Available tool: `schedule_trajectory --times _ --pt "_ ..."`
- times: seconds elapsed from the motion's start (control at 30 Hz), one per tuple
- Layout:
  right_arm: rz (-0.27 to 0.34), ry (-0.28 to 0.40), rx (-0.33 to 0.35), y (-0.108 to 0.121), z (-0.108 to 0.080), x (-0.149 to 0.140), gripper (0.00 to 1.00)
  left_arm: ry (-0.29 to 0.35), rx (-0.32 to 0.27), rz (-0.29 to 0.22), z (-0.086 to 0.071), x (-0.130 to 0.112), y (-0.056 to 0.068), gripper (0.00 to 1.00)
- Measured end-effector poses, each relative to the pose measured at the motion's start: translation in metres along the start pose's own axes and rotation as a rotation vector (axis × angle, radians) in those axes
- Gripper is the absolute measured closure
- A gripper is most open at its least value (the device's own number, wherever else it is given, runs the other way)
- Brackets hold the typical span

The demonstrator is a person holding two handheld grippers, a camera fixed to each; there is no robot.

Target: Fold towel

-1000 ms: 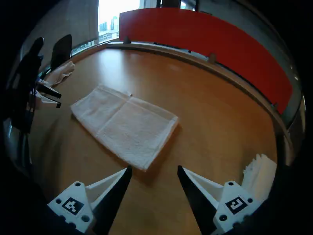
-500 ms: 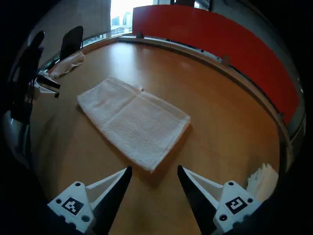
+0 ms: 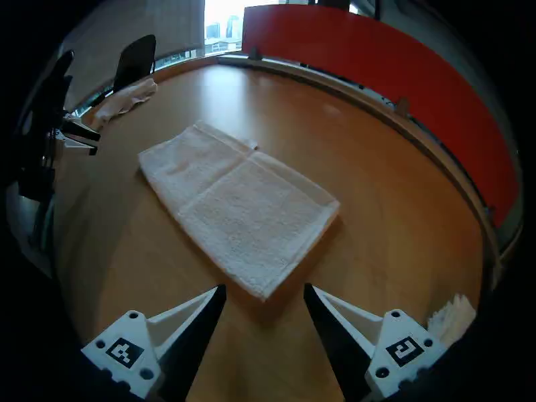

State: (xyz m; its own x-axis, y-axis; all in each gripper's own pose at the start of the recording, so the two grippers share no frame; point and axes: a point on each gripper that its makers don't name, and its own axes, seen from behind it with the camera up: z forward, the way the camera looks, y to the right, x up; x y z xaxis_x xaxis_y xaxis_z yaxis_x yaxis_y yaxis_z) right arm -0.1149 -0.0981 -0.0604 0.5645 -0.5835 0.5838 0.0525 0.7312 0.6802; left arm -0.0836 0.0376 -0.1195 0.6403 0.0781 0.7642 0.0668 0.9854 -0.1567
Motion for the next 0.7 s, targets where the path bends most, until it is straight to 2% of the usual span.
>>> schedule_trajectory --times 0.2,0.47,0.7 --pt "-0.026 -0.018 0.016 -0.001 0.003 -0.003 0.14 0.046 0.01 0.004 -0.005 0.003 -0.006 0.13" --pt "-0.048 -0.041 0.042 -0.003 0.003 -0.009 0.28 0.135 0.026 0.001 -0.015 0.008 -0.015 0.13" --pt "-0.051 -0.044 0.059 -0.004 0.006 -0.008 0.42 0.156 0.04 -0.004 -0.021 0.002 -0.021 0.13"
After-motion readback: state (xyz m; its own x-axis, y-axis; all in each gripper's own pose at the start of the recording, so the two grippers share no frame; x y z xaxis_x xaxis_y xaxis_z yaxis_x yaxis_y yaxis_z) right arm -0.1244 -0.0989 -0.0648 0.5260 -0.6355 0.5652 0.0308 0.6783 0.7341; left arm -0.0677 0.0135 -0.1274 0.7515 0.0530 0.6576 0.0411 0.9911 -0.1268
